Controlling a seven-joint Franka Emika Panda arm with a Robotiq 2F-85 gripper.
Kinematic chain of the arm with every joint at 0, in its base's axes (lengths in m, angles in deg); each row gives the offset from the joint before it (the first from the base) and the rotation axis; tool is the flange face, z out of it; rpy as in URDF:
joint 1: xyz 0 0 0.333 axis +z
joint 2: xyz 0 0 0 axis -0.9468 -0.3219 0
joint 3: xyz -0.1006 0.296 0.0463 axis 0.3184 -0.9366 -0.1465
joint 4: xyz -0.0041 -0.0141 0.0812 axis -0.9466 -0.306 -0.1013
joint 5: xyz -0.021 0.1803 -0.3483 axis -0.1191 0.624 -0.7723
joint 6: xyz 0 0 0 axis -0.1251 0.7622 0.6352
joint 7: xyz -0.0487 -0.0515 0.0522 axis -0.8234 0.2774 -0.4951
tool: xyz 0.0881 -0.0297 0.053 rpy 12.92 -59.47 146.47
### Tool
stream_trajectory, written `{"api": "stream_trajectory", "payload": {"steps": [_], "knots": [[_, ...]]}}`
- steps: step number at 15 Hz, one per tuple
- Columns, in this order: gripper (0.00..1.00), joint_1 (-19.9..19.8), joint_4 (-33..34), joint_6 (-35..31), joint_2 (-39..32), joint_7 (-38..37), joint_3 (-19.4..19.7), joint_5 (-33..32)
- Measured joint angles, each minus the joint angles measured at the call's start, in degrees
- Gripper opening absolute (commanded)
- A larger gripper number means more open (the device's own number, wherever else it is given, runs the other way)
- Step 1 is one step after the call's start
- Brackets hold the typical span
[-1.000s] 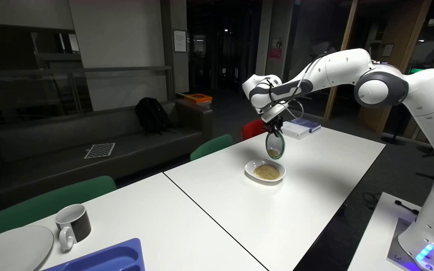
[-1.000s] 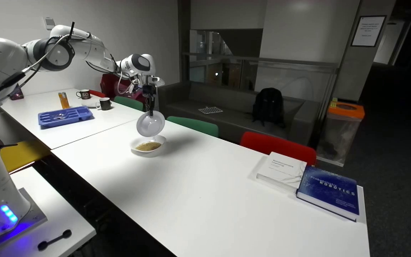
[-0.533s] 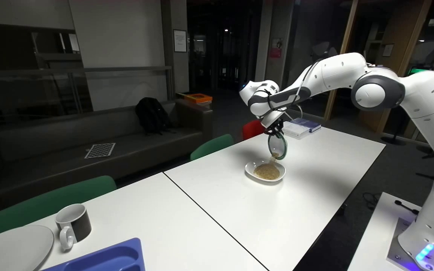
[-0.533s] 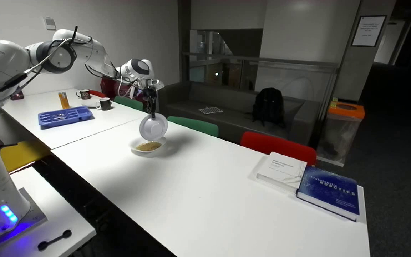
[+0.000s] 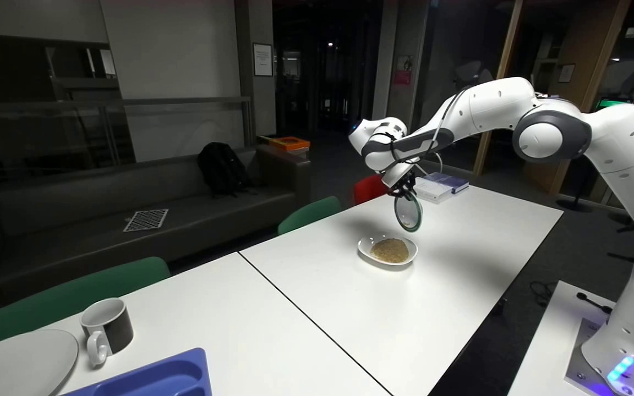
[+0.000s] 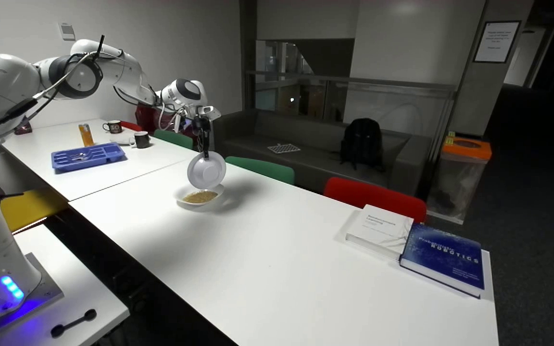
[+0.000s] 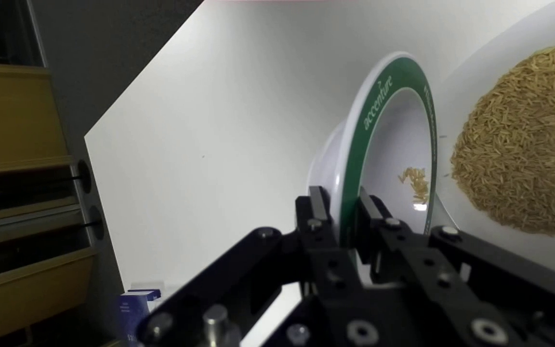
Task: Pick up the bowl and pour some of its contents on the plate
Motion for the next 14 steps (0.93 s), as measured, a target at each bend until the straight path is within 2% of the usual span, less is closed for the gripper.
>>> {"api": "stream_trajectory", "payload": {"steps": [14], "knots": [[0.04, 4.27, 1.69, 2.48, -0.07, -1.72, -0.14, -1.64]]}}
